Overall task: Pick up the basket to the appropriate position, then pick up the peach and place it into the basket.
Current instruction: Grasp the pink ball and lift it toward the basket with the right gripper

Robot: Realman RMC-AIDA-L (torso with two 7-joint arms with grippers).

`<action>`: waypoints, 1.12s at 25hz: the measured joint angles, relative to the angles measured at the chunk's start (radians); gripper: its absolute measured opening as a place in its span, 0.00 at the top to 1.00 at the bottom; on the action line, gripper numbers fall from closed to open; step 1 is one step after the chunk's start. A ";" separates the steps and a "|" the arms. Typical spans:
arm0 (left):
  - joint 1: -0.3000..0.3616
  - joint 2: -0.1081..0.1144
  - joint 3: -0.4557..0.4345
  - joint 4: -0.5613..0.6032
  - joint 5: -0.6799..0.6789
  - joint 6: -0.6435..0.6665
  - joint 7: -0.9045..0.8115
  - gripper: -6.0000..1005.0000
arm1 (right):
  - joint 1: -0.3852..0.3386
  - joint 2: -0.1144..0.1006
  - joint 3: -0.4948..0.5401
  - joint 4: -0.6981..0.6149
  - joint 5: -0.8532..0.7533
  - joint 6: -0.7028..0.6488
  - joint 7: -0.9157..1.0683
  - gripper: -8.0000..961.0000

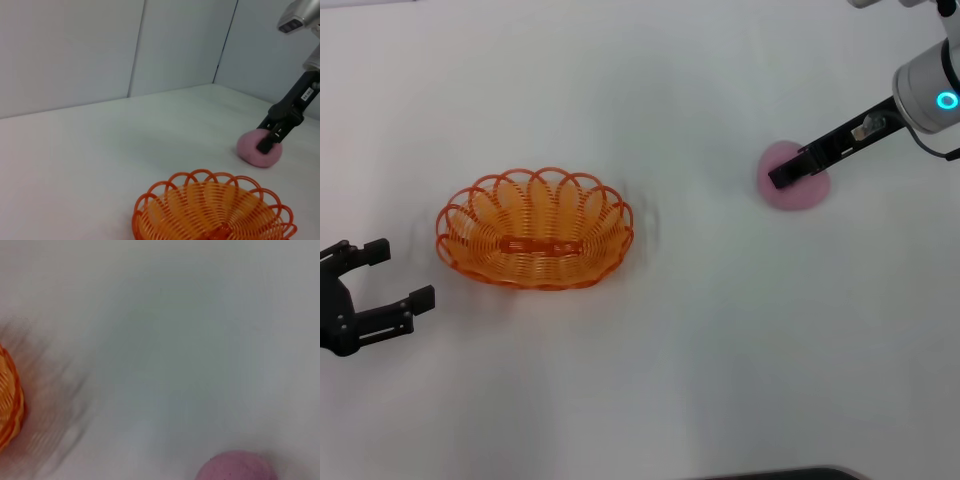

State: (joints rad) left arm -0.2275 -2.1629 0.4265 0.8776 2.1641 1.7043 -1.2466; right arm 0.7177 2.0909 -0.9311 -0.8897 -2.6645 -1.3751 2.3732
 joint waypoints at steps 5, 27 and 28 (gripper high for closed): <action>-0.001 0.000 0.000 0.000 0.000 0.000 -0.001 0.12 | -0.001 0.001 0.000 0.000 0.001 -0.005 0.003 0.51; 0.001 0.000 0.005 -0.013 0.013 -0.038 0.007 0.12 | -0.041 -0.004 0.020 -0.105 0.312 -0.159 -0.041 0.50; 0.001 0.000 0.004 -0.013 0.013 -0.038 0.007 0.12 | -0.041 -0.003 0.017 -0.103 0.325 -0.161 -0.045 0.50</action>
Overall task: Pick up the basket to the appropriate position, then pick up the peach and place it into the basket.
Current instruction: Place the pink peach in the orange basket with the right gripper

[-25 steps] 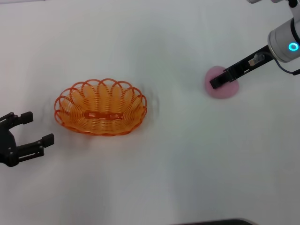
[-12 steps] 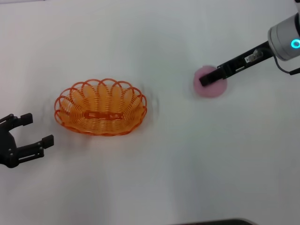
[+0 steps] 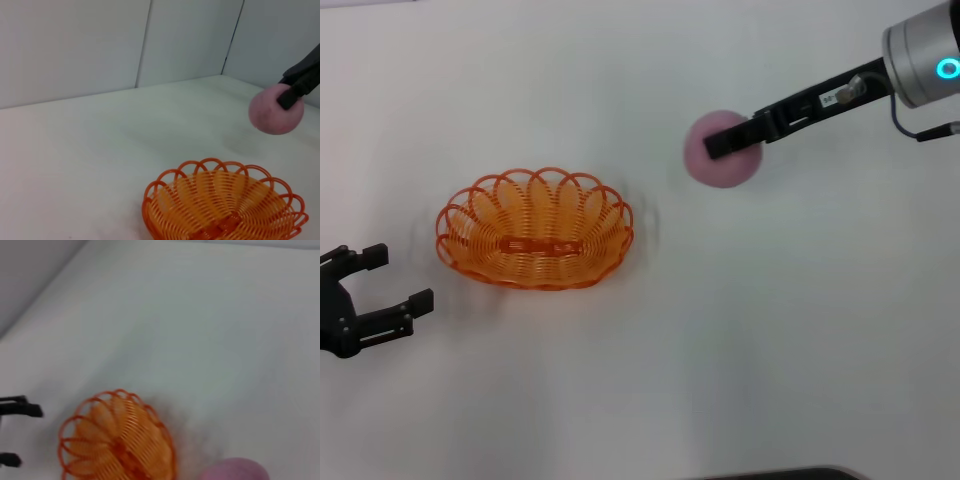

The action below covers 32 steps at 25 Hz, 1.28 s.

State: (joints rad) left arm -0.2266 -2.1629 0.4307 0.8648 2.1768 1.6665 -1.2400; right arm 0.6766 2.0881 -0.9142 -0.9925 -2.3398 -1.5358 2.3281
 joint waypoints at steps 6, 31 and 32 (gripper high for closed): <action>-0.001 0.000 0.001 -0.009 0.000 0.000 0.000 0.12 | 0.010 0.004 -0.044 0.024 0.090 0.003 -0.007 0.50; -0.011 0.000 0.002 -0.012 -0.005 -0.002 0.001 0.12 | 0.100 0.010 -0.341 0.206 0.316 0.183 -0.021 0.49; -0.011 0.000 0.002 -0.012 -0.005 -0.002 0.001 0.12 | 0.105 0.010 -0.352 0.216 0.319 0.193 -0.022 0.49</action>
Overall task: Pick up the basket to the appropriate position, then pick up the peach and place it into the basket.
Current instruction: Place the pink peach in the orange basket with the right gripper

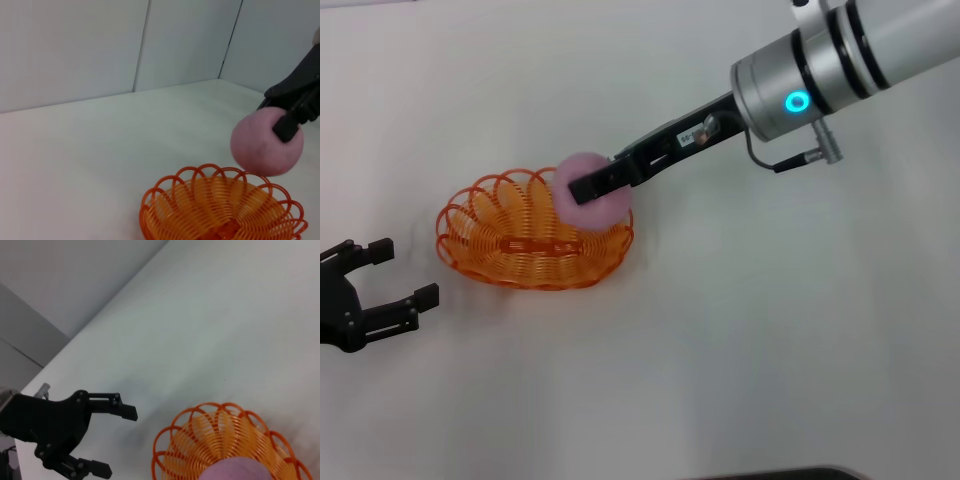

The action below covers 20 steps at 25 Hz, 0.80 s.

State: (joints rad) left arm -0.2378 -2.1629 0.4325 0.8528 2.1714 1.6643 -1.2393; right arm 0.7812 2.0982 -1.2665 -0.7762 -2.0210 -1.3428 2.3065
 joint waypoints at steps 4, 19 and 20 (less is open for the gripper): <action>0.000 0.000 -0.001 0.000 -0.001 0.000 0.000 0.12 | 0.007 0.000 -0.014 0.010 0.005 0.018 0.000 0.49; 0.000 0.000 -0.004 0.000 -0.003 0.000 0.000 0.12 | 0.028 0.003 -0.079 0.049 0.048 0.066 -0.011 0.48; 0.000 0.000 -0.004 0.000 -0.004 0.000 0.000 0.12 | 0.028 0.002 -0.080 0.049 0.049 0.066 -0.011 0.48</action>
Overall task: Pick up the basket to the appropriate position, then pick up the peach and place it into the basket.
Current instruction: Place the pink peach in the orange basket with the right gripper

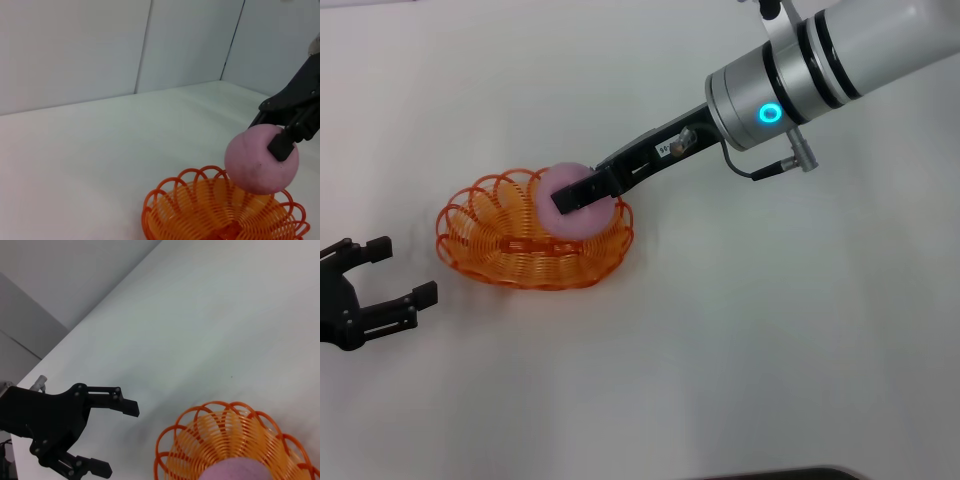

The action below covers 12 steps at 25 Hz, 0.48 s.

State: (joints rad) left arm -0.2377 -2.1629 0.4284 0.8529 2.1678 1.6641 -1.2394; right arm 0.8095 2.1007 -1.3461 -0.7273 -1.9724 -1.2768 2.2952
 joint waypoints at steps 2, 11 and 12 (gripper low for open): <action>0.000 0.000 0.001 0.000 0.000 0.000 0.000 0.12 | 0.001 0.000 0.000 0.001 0.001 0.000 0.000 0.48; 0.000 0.000 0.001 0.000 0.000 0.002 0.000 0.12 | 0.003 -0.001 -0.001 0.013 0.003 0.009 -0.019 0.48; 0.000 0.000 0.001 0.000 0.000 0.002 0.000 0.12 | 0.004 -0.001 -0.001 0.018 0.007 0.009 -0.032 0.48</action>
State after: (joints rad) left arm -0.2378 -2.1629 0.4296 0.8529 2.1674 1.6662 -1.2394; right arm 0.8131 2.0999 -1.3468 -0.7097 -1.9652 -1.2675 2.2636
